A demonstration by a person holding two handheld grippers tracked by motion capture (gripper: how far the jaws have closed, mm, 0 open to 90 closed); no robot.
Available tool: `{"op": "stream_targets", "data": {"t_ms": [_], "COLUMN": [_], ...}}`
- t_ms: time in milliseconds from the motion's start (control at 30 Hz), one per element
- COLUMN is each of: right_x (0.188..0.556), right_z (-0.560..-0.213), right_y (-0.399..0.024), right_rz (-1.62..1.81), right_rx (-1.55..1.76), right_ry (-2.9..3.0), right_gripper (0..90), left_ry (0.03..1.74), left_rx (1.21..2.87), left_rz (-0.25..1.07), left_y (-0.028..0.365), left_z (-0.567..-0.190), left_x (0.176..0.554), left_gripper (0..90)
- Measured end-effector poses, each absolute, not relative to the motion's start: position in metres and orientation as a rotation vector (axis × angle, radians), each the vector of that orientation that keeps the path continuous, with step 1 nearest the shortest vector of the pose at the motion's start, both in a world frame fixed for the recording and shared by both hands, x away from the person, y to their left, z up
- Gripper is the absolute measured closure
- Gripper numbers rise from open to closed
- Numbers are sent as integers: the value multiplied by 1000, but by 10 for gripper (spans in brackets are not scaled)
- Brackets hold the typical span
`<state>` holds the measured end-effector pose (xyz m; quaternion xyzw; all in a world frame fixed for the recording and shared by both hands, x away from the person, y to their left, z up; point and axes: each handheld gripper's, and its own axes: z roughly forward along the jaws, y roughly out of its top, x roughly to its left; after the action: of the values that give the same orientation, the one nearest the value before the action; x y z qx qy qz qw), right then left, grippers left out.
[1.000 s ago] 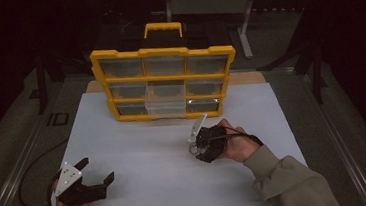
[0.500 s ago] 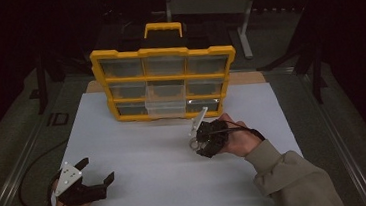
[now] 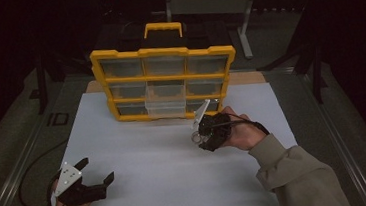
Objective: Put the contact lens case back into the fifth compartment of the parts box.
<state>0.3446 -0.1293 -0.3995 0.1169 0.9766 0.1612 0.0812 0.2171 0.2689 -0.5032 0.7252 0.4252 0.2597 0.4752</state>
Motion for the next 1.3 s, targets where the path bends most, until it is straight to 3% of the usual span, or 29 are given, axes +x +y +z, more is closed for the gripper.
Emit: {"op": "stream_targets", "data": {"t_ms": [1300], "right_x": [363], "right_z": [-358], "right_y": [-131], "right_rz": [485], "right_rx": [342], "right_ry": [2892], "right_gripper": [491], "left_ry": [1040], "left_rx": [1774], "left_rz": [632], "left_y": [269], "left_z": [-504], "left_x": [217], "left_gripper": [1]}}
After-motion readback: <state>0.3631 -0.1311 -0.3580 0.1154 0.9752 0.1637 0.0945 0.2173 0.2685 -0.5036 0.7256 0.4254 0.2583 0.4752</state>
